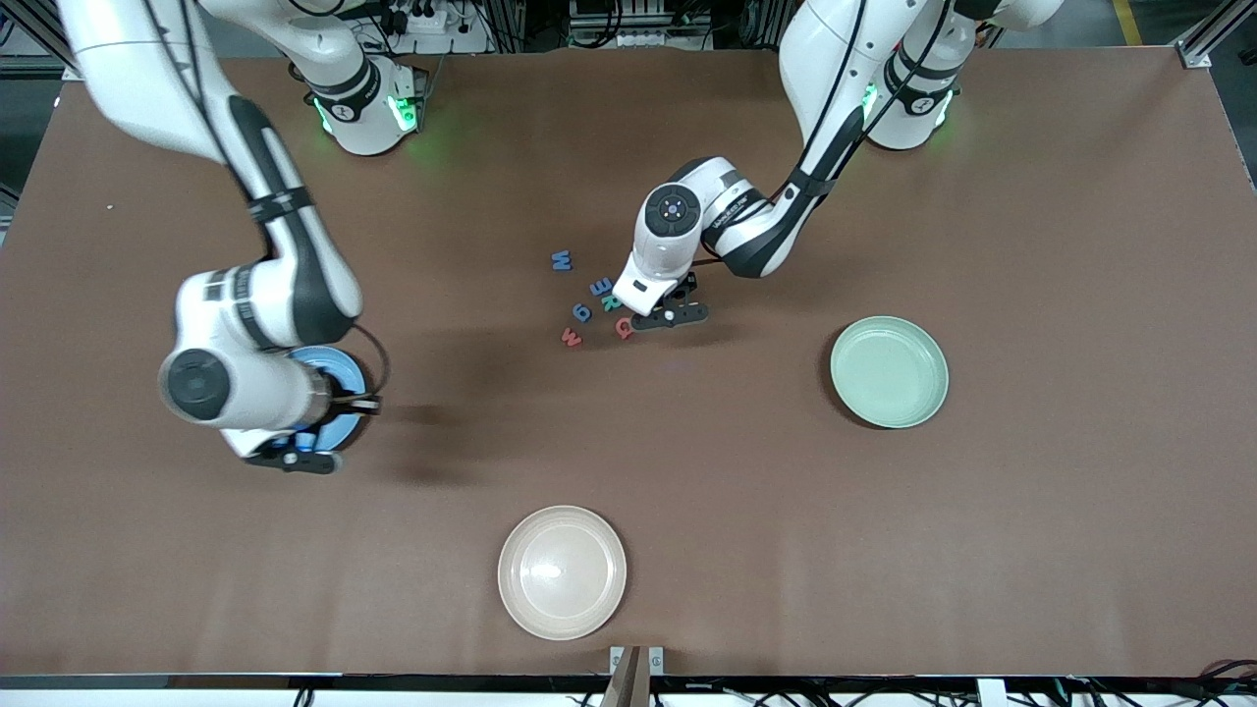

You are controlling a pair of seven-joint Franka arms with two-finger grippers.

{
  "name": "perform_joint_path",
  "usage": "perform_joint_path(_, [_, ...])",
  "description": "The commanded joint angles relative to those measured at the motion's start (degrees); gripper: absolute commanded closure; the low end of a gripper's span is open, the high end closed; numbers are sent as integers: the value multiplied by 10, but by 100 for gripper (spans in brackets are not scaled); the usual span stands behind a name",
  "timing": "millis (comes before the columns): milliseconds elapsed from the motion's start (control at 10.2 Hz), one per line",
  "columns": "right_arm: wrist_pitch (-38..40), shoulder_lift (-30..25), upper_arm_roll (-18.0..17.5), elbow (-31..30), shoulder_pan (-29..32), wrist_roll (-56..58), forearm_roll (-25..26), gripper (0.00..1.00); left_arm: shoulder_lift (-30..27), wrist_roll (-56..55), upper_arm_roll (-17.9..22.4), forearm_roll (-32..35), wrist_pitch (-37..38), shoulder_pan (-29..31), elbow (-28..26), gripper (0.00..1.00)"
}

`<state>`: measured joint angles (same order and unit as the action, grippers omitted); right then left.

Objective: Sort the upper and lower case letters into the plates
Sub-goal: 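Drop the u with the right gripper while the left gripper carries H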

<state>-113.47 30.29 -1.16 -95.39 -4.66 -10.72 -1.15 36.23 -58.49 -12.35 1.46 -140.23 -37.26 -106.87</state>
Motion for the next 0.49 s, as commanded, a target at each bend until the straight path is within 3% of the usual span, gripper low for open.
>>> perform_joint_path(0, [-4, 3, -10, -10, 53, 82, 17, 100, -29, 52, -1, 11, 91, 32, 30, 87])
perform_joint_path(197, [-16, 12, -10, -10, 54, 90, 18, 95, -54, 103, -3, 9, 129, 60, 32, 87])
perform_joint_path(295, [-16, 14, -10, -10, 56, 91, 25, 41, -68, 128, -3, 9, 155, 73, 33, 87])
perform_joint_path(393, [-17, 14, -10, -10, 67, 94, 36, 0, -80, 160, -2, 8, 179, 86, 32, 87])
